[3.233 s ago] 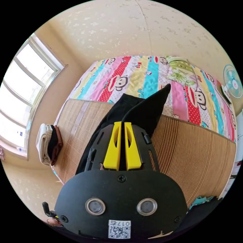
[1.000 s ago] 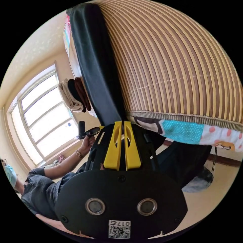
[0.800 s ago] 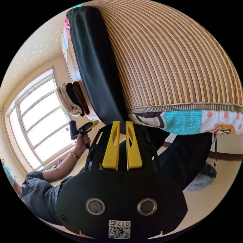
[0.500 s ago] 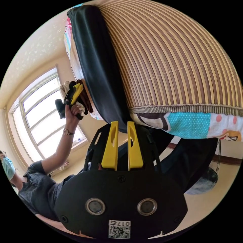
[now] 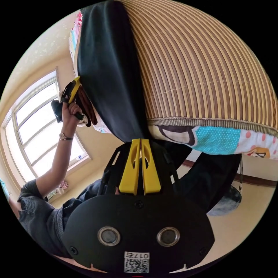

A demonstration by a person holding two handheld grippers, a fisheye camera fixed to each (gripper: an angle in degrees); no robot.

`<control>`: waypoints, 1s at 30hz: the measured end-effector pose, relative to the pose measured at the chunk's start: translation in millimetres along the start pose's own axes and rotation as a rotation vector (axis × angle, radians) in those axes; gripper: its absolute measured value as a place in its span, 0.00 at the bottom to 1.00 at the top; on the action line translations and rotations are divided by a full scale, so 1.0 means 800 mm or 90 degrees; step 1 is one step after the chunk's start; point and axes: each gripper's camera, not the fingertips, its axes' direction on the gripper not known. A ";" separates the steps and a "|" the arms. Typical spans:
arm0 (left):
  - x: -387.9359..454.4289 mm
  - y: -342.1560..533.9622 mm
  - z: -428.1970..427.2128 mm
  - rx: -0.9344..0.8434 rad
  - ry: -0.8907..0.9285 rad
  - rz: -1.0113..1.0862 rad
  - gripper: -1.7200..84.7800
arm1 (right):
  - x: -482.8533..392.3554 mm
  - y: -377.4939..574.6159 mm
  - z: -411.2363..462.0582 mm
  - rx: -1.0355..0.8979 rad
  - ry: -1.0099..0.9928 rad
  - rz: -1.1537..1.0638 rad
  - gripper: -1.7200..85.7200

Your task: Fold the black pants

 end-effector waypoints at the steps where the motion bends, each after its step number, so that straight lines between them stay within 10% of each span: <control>1: -0.001 0.008 -0.005 0.006 -0.003 -0.007 0.02 | 0.001 0.001 0.003 -0.009 0.016 0.001 0.03; 15: -0.064 0.056 0.002 -0.078 0.127 -0.088 0.17 | 0.089 -0.005 -0.101 0.209 -0.145 -0.032 0.15; 24: -0.061 0.103 0.009 -0.159 0.127 -0.061 0.08 | 0.146 -0.043 -0.080 0.137 -0.342 -0.052 0.07; 30: -0.065 0.142 -0.042 -0.183 0.324 -0.004 0.06 | 0.173 0.039 -0.095 0.137 -0.481 -0.140 0.05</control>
